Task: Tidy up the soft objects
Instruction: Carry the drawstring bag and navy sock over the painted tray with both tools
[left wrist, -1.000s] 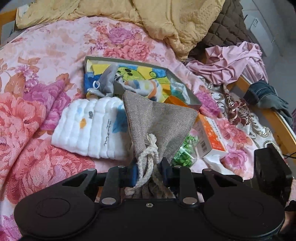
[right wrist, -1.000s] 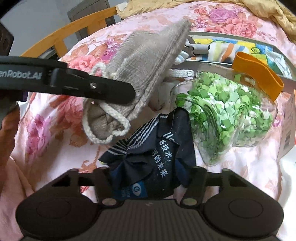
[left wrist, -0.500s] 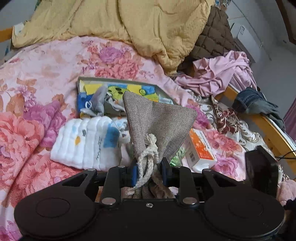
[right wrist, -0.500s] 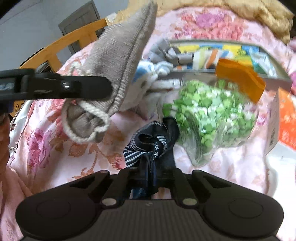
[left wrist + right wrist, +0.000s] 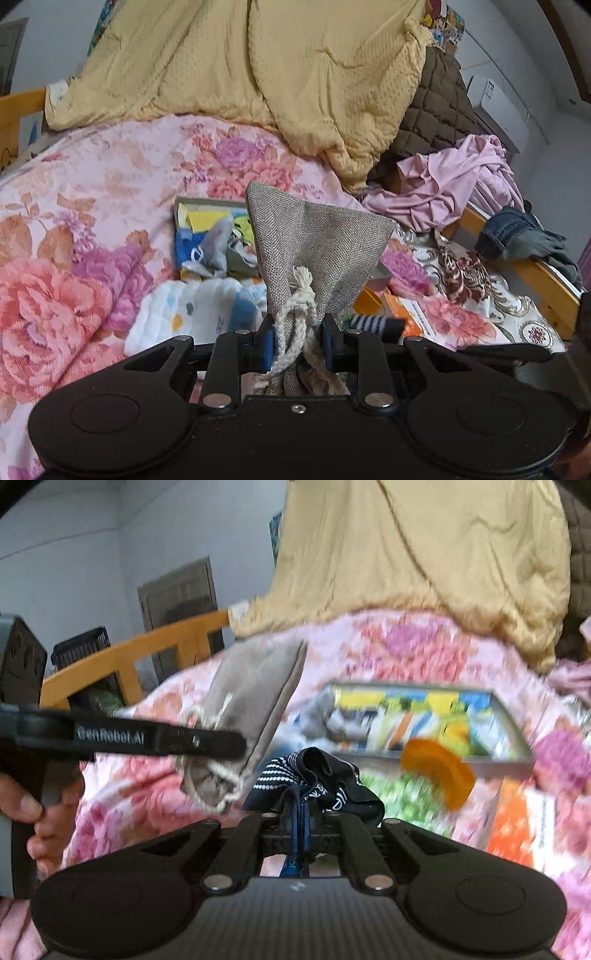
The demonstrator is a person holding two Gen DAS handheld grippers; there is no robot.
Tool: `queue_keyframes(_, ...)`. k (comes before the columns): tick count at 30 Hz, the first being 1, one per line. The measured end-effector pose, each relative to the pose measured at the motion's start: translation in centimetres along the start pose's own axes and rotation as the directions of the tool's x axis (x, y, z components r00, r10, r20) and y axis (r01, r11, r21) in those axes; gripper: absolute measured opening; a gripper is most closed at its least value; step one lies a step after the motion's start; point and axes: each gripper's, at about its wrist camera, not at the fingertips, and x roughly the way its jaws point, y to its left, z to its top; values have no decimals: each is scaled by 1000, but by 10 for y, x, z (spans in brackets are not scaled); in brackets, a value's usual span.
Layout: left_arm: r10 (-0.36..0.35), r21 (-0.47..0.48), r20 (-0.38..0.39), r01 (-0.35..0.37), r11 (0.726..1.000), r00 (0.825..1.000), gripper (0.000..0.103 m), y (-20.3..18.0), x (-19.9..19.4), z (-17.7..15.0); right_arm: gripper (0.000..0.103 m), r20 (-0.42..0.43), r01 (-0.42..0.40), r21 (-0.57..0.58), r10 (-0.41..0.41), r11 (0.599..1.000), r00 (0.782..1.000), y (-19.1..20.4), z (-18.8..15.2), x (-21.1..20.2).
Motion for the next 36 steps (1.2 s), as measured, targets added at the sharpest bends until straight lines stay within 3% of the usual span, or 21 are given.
queue_keyframes(10,29,6,119,-30,1000,992,27,-1,11,11,4,103,34,-29,-31,999,994,-35,48,5)
queue_keyframes(24,79,-97,179,-63,993,981,27,9,100,61,4,183,170,50,-177,984,967,-107,87,76)
queue_keyframes(30,68,-80,150,-57,995,986,27,12,146,81,4,152,217,117,-233,969,961,-136,92,103)
queue_keyframes(36,53,-160,53,-44,986,997,27,33,183,82,4,90,240,146,-254,960,963,-151,87,126)
